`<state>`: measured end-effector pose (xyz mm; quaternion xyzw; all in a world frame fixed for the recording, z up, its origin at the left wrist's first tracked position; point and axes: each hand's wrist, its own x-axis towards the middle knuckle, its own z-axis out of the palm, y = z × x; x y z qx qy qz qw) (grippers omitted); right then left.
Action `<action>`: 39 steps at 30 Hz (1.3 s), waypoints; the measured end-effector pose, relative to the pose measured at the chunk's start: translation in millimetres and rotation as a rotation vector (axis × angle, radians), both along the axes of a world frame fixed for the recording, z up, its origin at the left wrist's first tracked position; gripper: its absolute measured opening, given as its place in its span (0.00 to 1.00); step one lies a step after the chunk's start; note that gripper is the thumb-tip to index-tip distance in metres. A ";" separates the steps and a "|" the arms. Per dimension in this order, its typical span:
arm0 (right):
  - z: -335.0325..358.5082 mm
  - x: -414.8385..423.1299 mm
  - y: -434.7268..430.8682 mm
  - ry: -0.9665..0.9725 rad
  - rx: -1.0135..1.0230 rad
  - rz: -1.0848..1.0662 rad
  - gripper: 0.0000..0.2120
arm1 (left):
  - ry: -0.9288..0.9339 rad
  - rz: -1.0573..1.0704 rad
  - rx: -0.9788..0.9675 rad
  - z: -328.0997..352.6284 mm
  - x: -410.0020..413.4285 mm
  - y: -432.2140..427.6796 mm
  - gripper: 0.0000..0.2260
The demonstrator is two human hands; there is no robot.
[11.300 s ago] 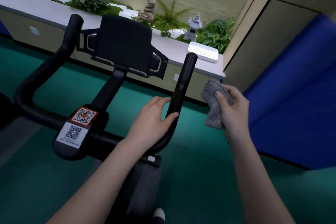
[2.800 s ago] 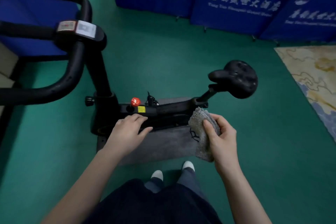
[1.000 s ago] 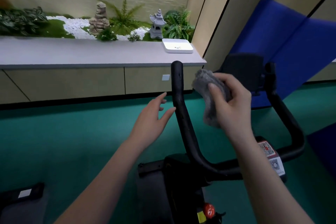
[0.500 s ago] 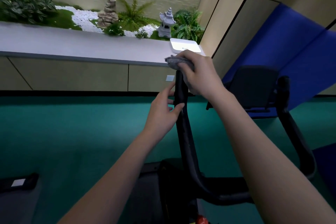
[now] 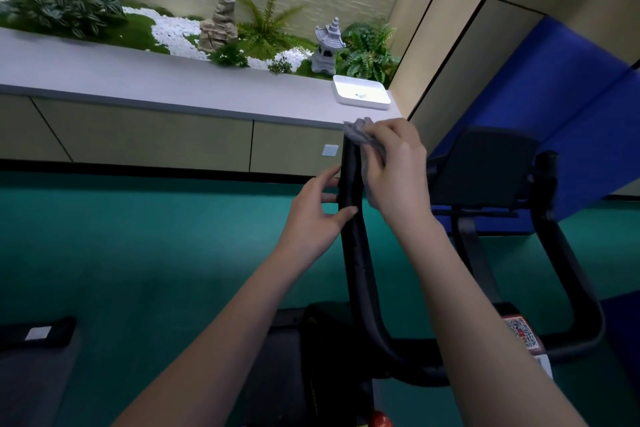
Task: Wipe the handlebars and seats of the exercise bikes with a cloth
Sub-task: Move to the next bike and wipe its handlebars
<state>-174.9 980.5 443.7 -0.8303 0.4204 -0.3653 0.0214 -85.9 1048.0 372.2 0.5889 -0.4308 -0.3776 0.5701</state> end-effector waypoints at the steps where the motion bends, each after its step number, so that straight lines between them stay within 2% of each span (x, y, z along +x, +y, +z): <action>1: -2.0 -1.2 3.4 0.011 -0.006 0.006 0.08 | 0.006 0.001 -0.004 -0.2 -0.2 1.3 0.27; 6: -19.2 -13.6 27.1 0.088 -0.002 0.047 0.09 | 0.004 0.011 -0.036 -3.6 3.1 9.3 0.23; 11: -23.9 -26.0 48.5 0.084 0.066 0.071 0.08 | 0.037 -0.013 -0.003 -8.8 -2.2 16.9 0.25; 15: 12.2 -11.0 34.1 0.025 -0.088 0.136 0.08 | 0.077 -0.023 -0.005 -7.6 -4.3 19.3 0.24; 17: 29.2 7.0 15.8 0.156 -0.134 0.211 0.08 | 0.085 -0.032 0.013 -6.5 -2.8 19.8 0.24; 20: 26.2 23.1 -2.9 0.485 -0.046 0.255 0.09 | 0.087 -0.024 0.046 -9.4 1.3 21.5 0.23; 22: 11.4 20.9 -3.3 0.562 0.002 0.262 0.09 | 0.087 -0.004 0.061 -12.7 6.0 22.9 0.22; 26: -10.3 8.8 10.9 0.542 0.012 0.288 0.05 | 0.103 0.020 0.085 -17.2 13.7 24.0 0.20; 29: -11.0 5.4 13.1 0.528 0.063 0.342 0.05 | 0.115 0.012 0.097 -20.0 14.9 24.5 0.18; 32: -0.9 12.6 1.3 0.404 0.137 0.325 0.07 | 0.136 0.002 0.103 -22.2 14.5 25.4 0.19; 37: -8.1 12.4 5.1 0.392 0.087 0.338 0.08 | 0.145 -0.001 0.111 -21.3 14.8 22.9 0.17; 39: -17.1 1.6 20.0 0.312 0.076 0.391 0.07 | 0.129 -0.002 0.112 -21.0 18.0 20.8 0.15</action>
